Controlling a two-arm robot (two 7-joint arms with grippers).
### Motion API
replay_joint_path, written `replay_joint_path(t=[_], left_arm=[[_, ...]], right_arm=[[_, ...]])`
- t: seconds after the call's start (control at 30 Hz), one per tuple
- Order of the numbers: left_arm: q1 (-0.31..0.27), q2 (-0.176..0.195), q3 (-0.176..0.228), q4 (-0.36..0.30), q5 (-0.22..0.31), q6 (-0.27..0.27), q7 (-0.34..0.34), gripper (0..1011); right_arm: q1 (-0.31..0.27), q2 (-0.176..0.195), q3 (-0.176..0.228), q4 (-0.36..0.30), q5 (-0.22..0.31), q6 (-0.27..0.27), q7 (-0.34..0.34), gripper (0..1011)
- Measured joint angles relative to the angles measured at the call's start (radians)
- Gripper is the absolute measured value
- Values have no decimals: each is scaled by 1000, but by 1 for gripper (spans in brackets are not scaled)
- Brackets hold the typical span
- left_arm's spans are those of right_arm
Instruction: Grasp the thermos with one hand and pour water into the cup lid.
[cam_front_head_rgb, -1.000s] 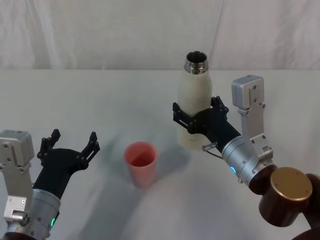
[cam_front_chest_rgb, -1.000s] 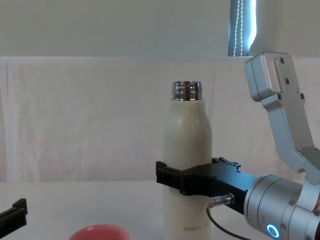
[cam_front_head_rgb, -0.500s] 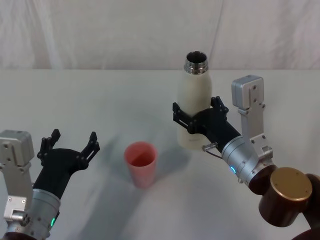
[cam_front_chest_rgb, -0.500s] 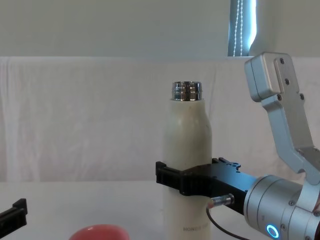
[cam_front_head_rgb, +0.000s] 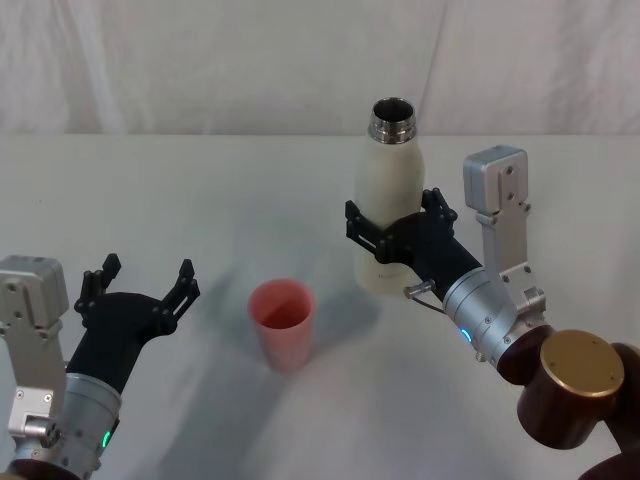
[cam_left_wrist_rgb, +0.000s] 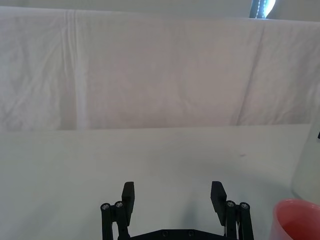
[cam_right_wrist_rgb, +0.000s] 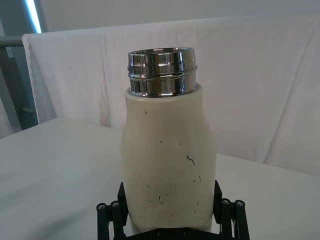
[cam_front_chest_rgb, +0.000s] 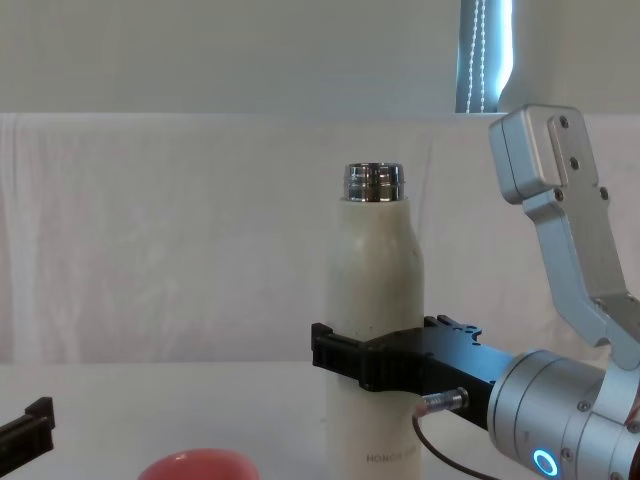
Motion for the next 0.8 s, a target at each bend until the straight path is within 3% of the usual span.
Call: replay_joint_path(t=[0.67, 0.8], left_arm=[[0, 0, 0, 0, 0, 0, 0, 1001], [0, 0, 0, 0, 0, 0, 0, 1001]], right_arm=[[0, 1, -1, 0, 0, 0, 1, 961], [0, 17, -10, -5, -5, -11, 14, 961]])
